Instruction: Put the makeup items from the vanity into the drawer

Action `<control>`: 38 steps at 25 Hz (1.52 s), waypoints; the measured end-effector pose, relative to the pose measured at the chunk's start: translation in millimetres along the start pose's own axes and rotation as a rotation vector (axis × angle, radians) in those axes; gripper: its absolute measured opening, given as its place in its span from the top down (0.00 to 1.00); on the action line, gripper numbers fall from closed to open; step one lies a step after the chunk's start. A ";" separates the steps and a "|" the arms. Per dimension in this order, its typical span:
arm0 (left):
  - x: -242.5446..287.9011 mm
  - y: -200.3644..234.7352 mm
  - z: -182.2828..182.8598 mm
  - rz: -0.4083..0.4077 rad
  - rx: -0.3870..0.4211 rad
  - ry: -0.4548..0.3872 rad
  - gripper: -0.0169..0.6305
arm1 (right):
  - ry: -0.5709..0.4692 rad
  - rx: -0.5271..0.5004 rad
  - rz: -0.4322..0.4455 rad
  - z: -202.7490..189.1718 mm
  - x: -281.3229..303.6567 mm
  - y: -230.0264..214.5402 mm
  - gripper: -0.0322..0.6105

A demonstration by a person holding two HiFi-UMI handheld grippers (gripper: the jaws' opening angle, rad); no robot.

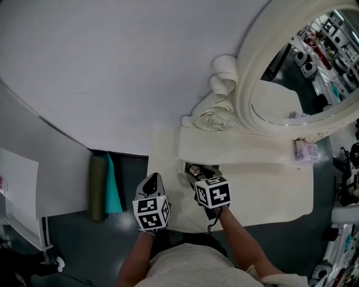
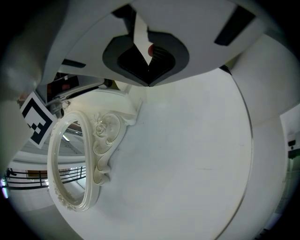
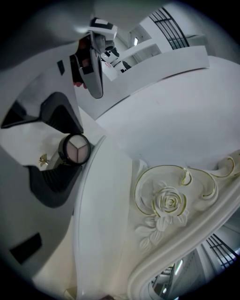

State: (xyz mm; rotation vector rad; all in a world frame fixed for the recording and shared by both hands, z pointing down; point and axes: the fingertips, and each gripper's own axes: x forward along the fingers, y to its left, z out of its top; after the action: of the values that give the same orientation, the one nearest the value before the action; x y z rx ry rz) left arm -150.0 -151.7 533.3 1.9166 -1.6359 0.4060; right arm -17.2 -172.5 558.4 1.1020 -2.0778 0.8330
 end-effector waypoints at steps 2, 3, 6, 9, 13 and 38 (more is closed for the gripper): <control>0.4 0.5 0.9 0.000 0.000 0.000 0.97 | 0.001 0.005 0.003 0.0 0.4 0.2 0.61; 0.4 0.5 1.1 0.000 0.000 0.000 0.97 | 0.001 0.008 0.006 -0.2 0.4 0.3 0.61; 0.2 0.1 1.0 -0.003 0.001 0.002 0.97 | -0.006 0.024 0.012 -0.6 -0.7 0.1 0.61; -0.3 -0.1 1.0 -0.006 0.004 0.001 0.97 | -0.013 0.027 0.006 -0.2 -2.5 -0.5 0.61; 0.0 -1.9 0.5 -0.013 0.006 0.001 0.97 | -0.023 0.032 -0.004 -0.7 -4.9 -2.4 0.61; -31.8 -14.7 -1.7 -0.064 0.018 -0.044 0.97 | -0.167 0.039 -0.143 -6.8 -57.1 -4.8 0.63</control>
State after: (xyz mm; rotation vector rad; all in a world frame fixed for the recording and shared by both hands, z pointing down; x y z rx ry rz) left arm -141.9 -124.3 513.0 1.9991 -1.5990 0.3556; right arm 14.2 -143.1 519.8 1.3654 -2.0951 0.7363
